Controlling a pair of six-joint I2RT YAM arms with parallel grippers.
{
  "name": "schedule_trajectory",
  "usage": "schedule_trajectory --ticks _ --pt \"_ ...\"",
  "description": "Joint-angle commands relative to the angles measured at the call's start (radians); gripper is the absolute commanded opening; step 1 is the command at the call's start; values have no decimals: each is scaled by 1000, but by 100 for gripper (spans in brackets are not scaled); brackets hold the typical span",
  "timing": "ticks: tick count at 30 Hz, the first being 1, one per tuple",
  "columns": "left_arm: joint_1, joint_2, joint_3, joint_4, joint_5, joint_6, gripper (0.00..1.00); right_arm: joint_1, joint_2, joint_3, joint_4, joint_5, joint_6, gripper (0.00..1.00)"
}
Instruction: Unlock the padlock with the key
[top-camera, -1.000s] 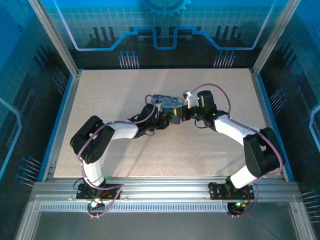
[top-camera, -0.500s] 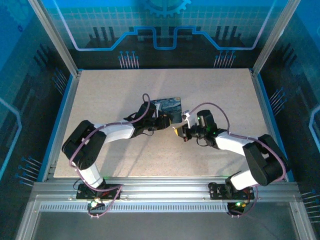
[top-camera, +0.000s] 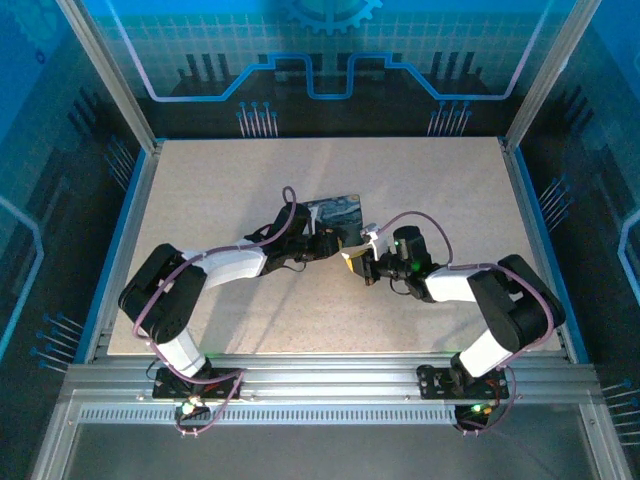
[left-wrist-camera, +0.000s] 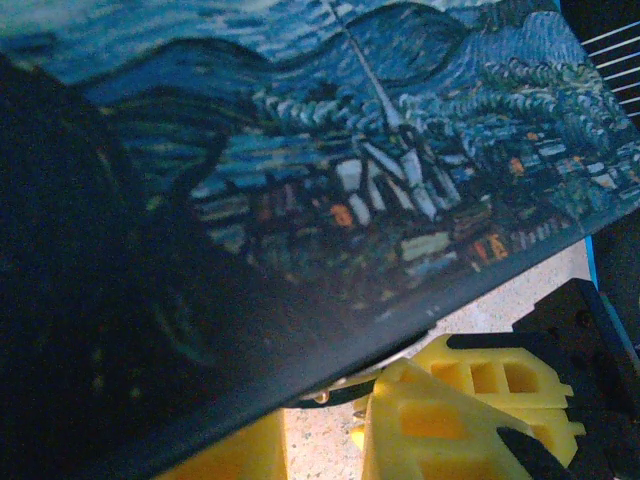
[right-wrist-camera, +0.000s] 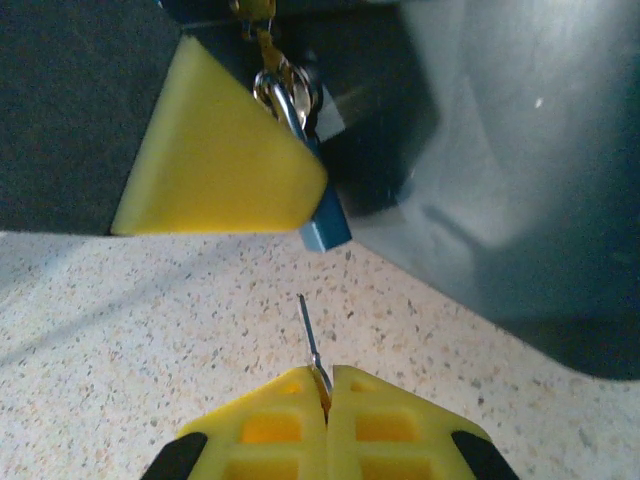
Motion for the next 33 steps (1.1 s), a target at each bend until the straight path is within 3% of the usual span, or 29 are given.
schedule_trajectory --ticks 1,33 --pt "-5 -51 0 27 28 -11 17 9 33 -10 95 -18 -18 0" --pt "-6 -48 -4 22 36 -31 17 -7 109 -31 278 -33 39 0"
